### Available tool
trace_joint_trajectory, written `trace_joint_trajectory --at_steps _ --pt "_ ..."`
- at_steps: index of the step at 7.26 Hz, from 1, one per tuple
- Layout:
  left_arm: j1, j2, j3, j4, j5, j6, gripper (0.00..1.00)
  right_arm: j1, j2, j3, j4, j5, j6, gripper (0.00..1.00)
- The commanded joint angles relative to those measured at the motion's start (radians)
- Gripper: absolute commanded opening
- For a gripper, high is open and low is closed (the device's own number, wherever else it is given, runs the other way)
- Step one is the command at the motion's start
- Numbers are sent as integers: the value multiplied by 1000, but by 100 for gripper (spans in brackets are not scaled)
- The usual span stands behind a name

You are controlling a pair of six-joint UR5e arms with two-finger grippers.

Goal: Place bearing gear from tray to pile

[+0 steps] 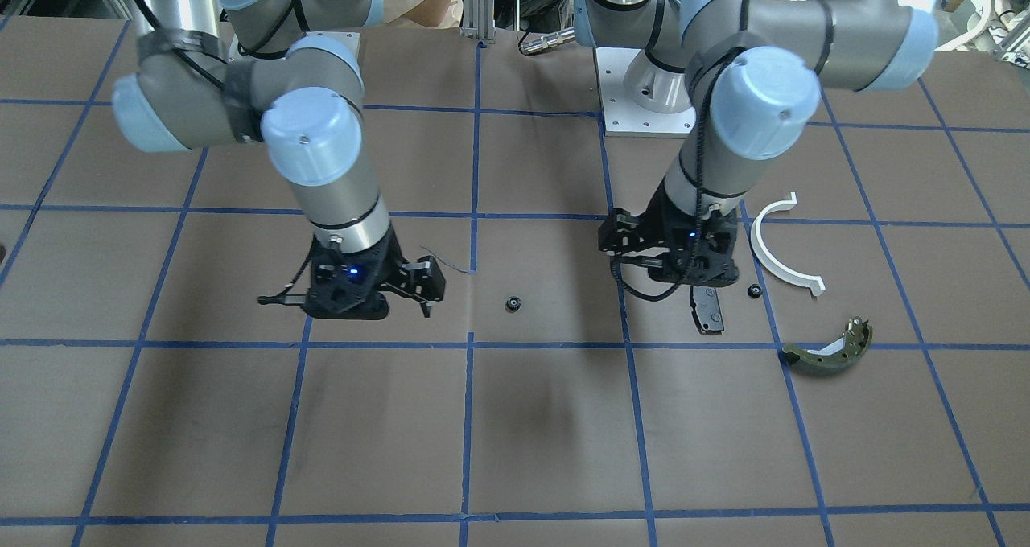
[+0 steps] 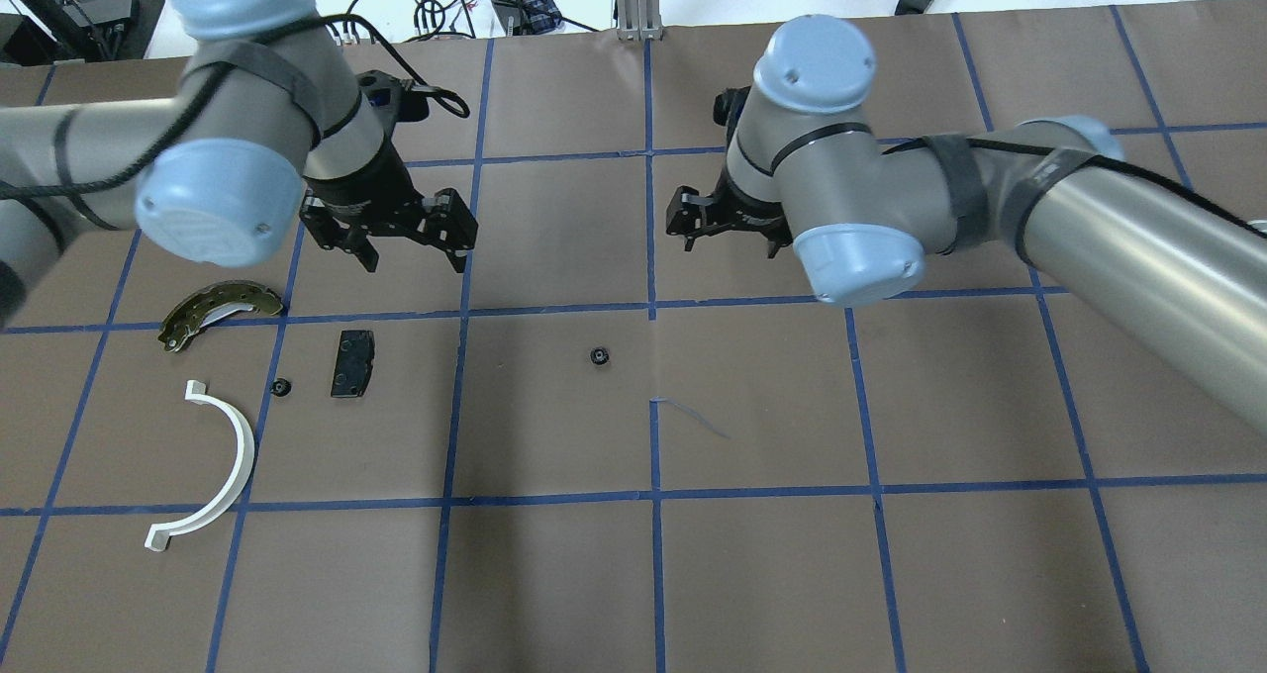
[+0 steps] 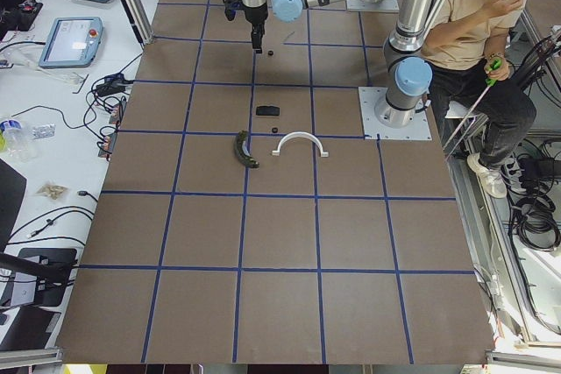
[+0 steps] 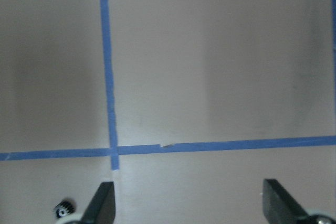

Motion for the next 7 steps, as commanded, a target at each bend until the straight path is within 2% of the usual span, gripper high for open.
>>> trace_joint_trajectory --at_steps 1,2,3,4,6,7 --pt "-118 -105 -85 201 -2 -148 100 -156 -149 -1 244 -15 -141 100" --pt "-208 -148 -79 279 0 -253 100 -191 -203 -1 299 -44 -214 100" --pt "-261 -192 -79 303 9 -312 100 -205 -258 -4 364 -65 -221 100" --pt "-264 -211 -90 314 10 -304 100 -210 -298 -19 416 -72 -221 100" --pt "-264 -246 -103 373 10 -302 100 -210 -294 -137 572 -105 -220 100" --pt "-266 -274 -105 398 10 -302 100 -207 -292 -139 571 -98 -211 100"
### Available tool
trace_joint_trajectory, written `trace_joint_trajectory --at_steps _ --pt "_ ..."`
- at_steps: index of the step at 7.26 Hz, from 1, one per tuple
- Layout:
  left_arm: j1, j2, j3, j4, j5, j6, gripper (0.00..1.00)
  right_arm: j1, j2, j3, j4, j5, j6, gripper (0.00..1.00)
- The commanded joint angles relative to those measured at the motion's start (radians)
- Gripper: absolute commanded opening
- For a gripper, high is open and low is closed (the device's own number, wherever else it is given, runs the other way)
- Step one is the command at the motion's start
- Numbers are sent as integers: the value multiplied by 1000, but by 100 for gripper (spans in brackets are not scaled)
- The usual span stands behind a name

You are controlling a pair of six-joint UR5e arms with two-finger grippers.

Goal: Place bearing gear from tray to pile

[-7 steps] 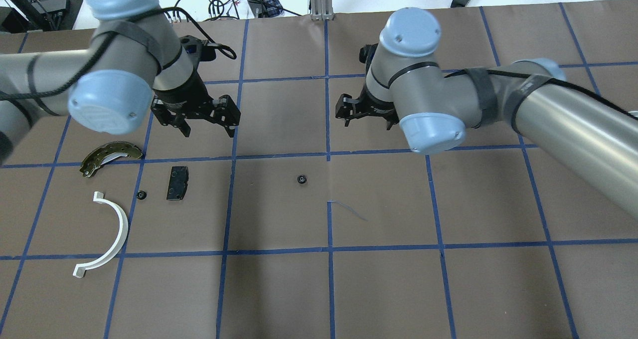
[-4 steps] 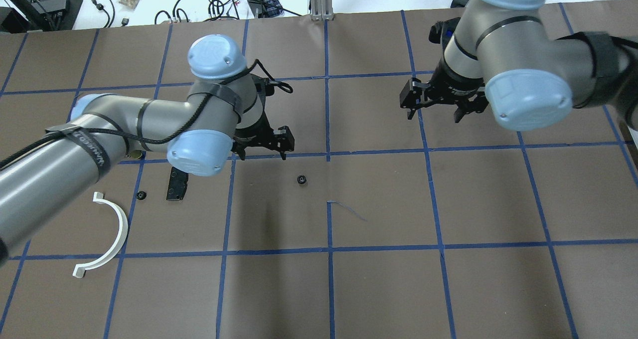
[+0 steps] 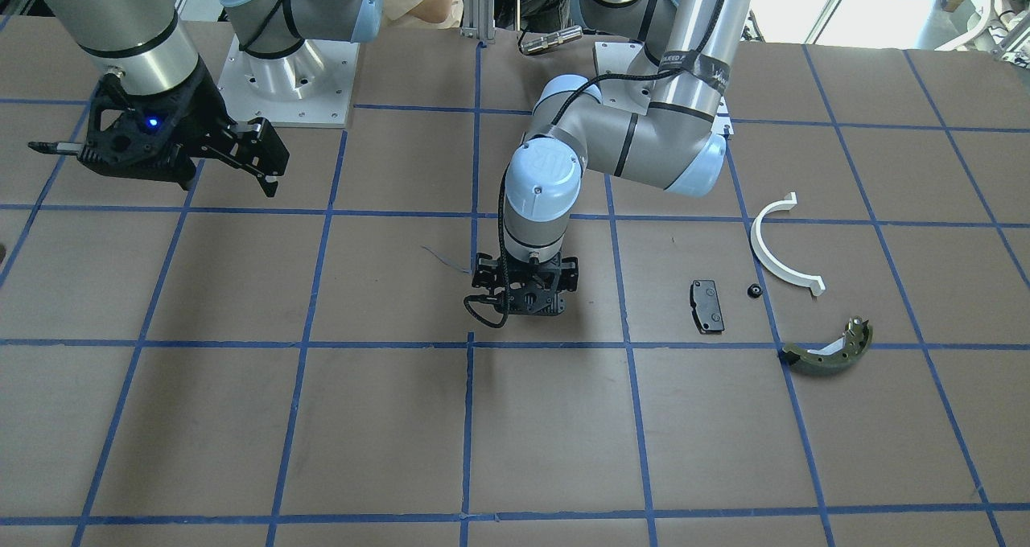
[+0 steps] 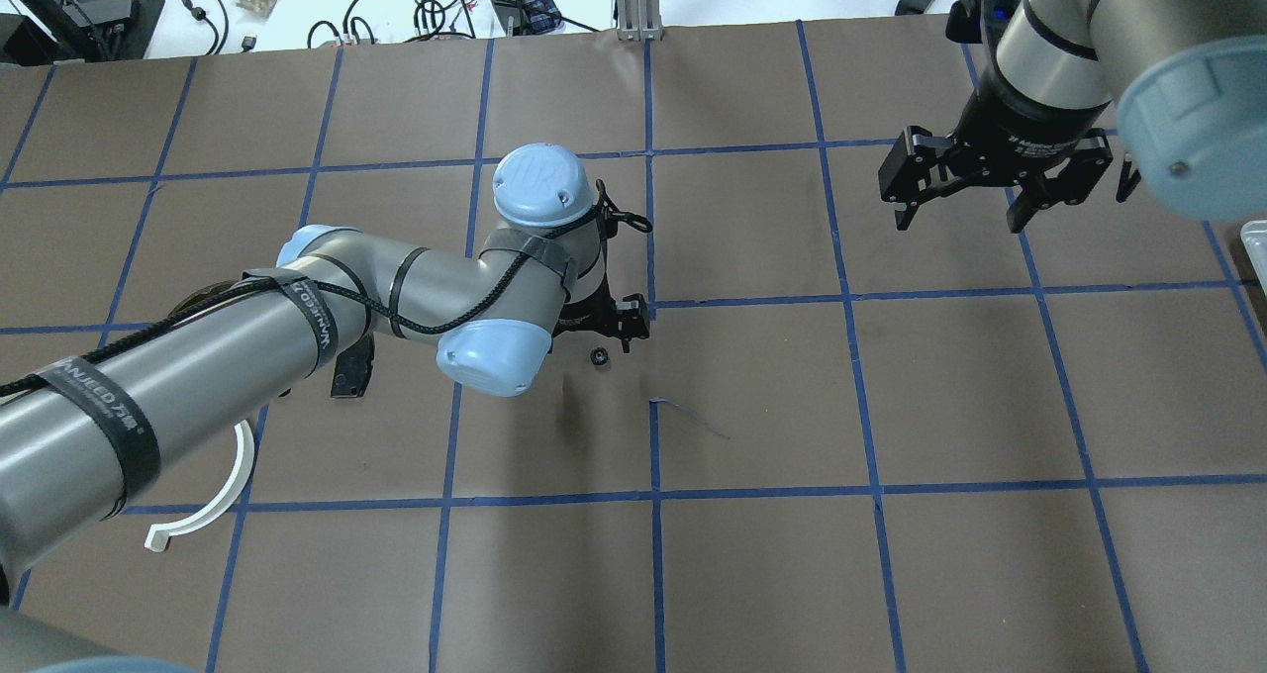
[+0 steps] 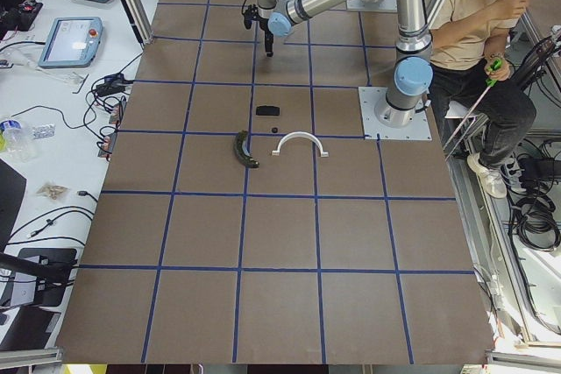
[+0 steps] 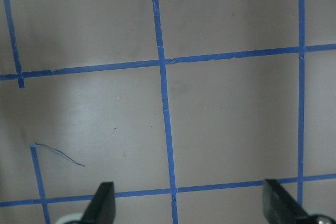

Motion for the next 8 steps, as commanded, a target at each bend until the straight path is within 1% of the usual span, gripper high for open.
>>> trace_joint_trajectory --at_steps 1,2,3,4,5,7,8 --pt "-7 -38 -5 47 2 -2 100 3 6 -27 34 3 7 100" --pt "-7 -38 -8 47 2 1 100 5 6 -28 36 4 10 100" --pt "-8 -31 -13 46 3 27 61 11 4 -28 37 6 35 100" --pt "-8 -32 -13 49 5 54 16 12 6 -27 39 6 35 100" --pt "-8 -35 -11 50 3 50 0 14 6 -27 37 6 36 100" --pt "-5 -29 -2 50 5 54 0 15 6 -27 40 4 30 100" --pt "21 -3 7 47 -3 63 0 14 7 -25 40 -3 15 100"
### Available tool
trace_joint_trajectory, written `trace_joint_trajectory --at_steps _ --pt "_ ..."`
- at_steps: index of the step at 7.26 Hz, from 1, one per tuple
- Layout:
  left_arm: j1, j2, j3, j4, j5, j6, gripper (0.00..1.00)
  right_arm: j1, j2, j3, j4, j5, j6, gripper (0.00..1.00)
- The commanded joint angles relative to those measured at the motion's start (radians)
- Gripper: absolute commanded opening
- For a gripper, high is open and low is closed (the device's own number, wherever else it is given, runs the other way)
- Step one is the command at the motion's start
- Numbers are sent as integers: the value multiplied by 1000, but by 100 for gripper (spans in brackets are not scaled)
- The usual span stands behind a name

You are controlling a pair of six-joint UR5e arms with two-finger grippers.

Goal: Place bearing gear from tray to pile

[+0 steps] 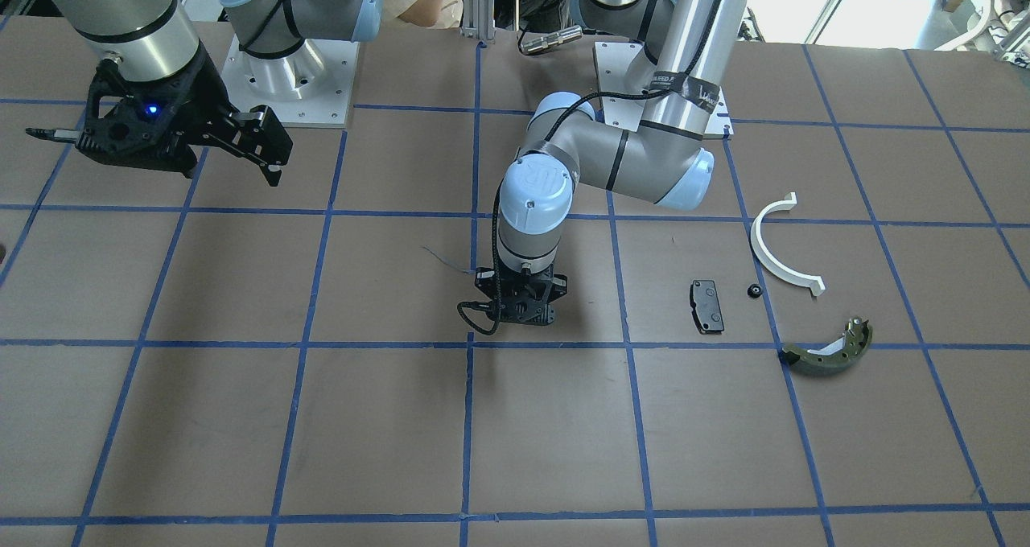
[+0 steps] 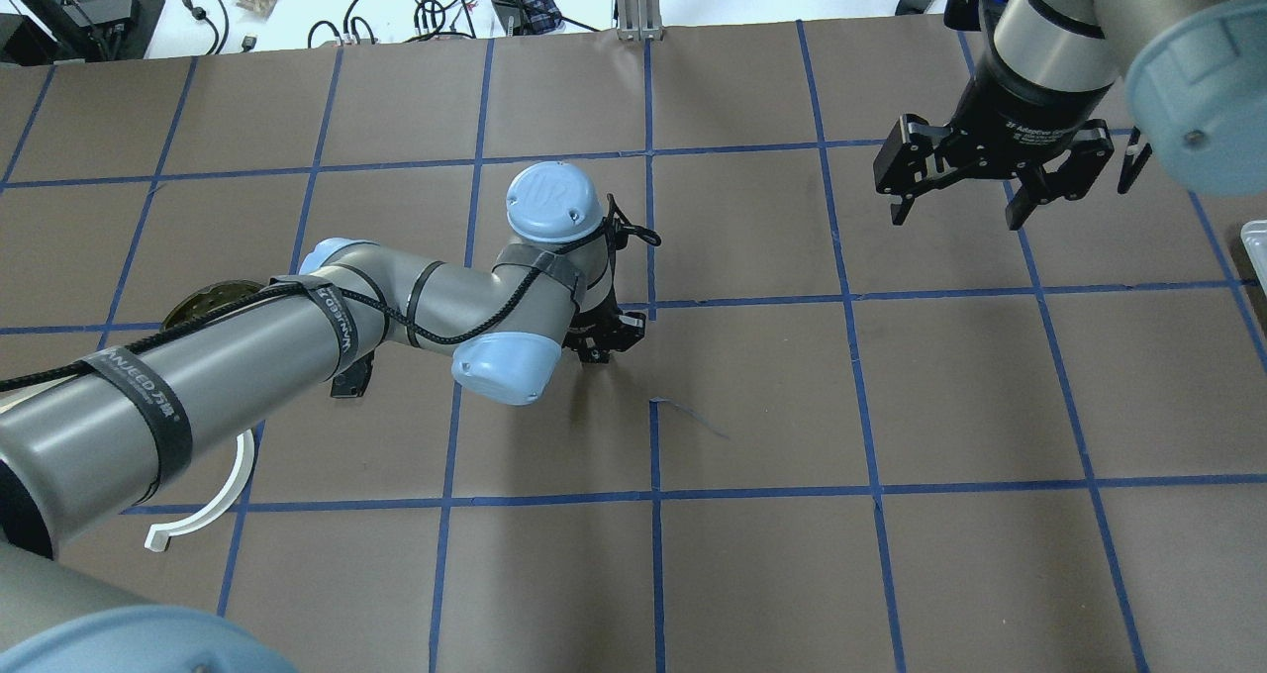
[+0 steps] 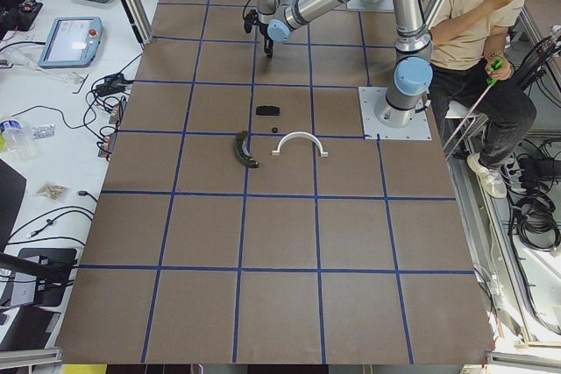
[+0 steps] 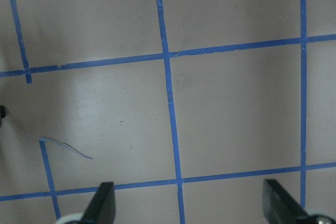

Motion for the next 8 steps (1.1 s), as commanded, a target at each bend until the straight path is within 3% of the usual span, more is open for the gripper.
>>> trace_joint_trajectory --at_steps 1,3,5,8 --pt "79 37 29 -25 2 69 0 -1 1 1 -1 1 -14 100" --pt "252 79 20 -89 39 109 0 -1 0 -2 -9 1 -12 100" --pt "411 100 -14 -120 126 410 0 -1 0 0 -12 1 0 100" --pt "663 98 -37 -116 125 705 0 -1 -3 1 -10 -8 2 100"
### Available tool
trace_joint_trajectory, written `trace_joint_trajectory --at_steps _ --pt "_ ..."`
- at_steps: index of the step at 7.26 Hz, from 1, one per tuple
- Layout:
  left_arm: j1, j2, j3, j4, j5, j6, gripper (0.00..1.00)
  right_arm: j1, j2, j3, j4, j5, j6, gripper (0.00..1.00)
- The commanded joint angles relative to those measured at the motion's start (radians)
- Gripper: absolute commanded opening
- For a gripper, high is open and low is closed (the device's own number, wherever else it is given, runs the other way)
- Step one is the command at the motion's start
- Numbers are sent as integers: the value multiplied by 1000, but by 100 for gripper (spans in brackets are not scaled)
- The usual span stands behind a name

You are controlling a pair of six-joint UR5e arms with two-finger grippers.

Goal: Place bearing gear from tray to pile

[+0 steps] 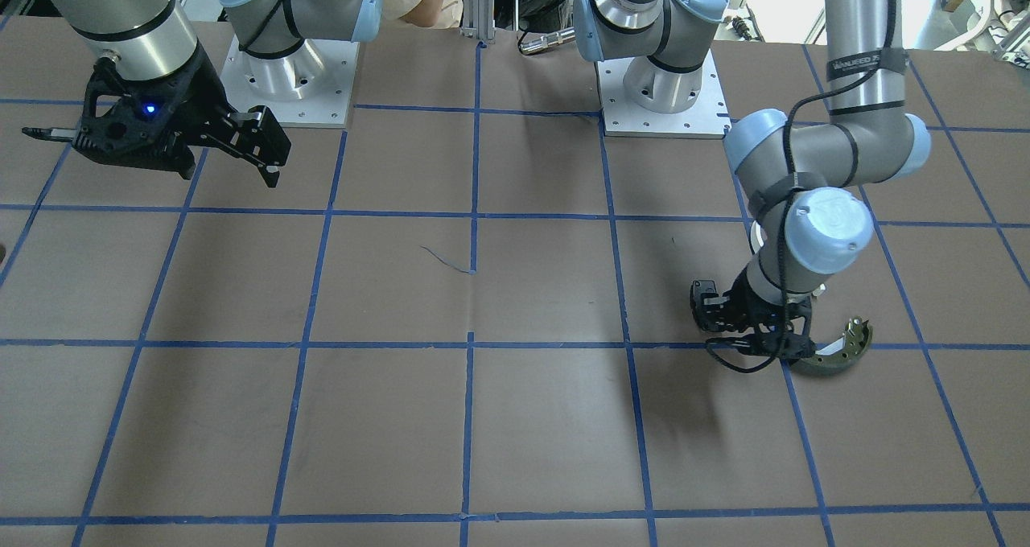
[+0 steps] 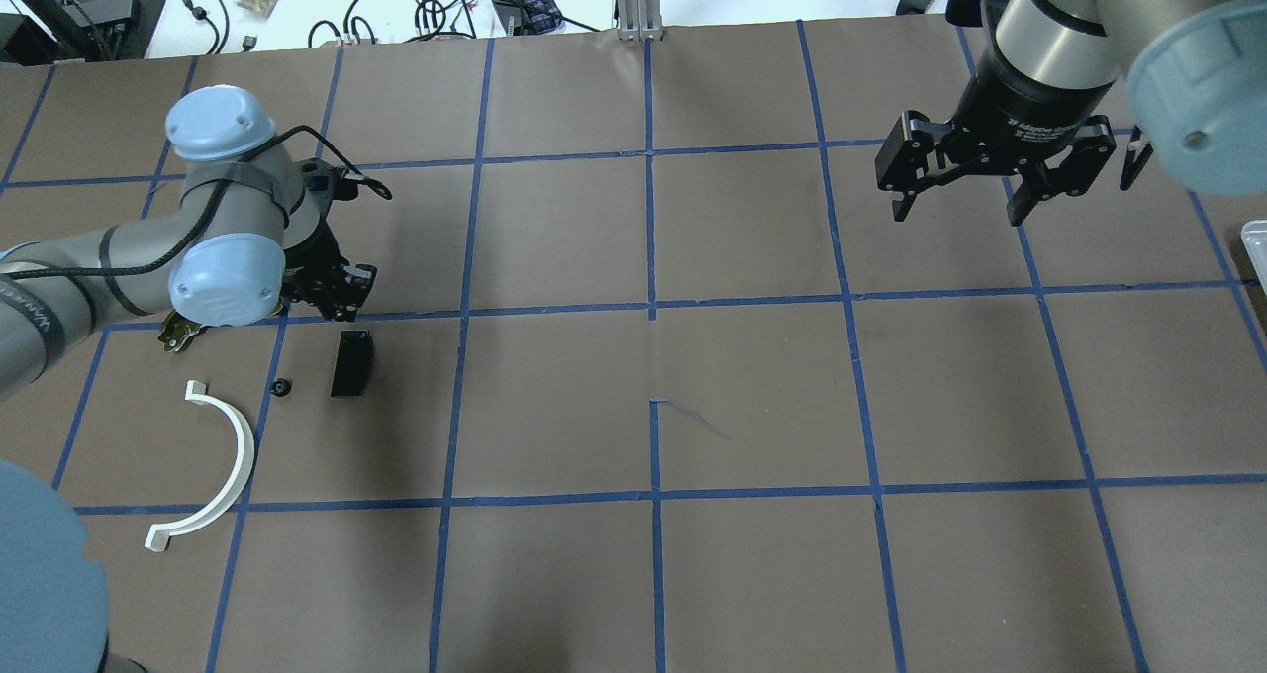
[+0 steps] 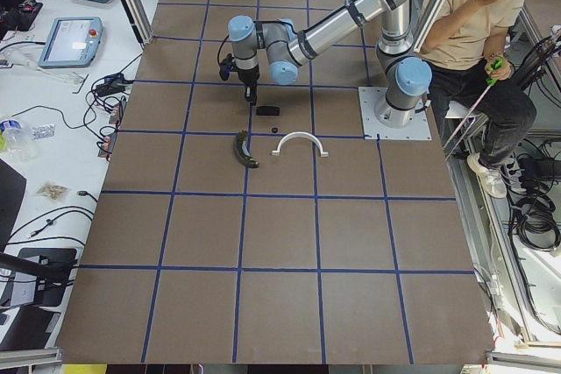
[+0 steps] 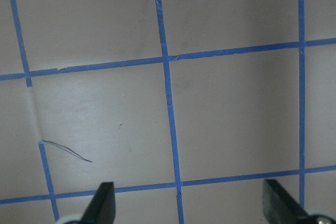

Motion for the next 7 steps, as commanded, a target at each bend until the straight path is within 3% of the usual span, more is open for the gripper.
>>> trace_joint_trajectory --at_steps 1,6,7 --pt "136 -6 -18 0 -1 151 0 0 -3 1 1 2 -1 100" --pt "150 -6 -72 16 -31 148 0 0 -6 2 10 -12 0 100" --pt "150 0 -73 37 -28 153 40 0 -6 1 10 -12 0 100"
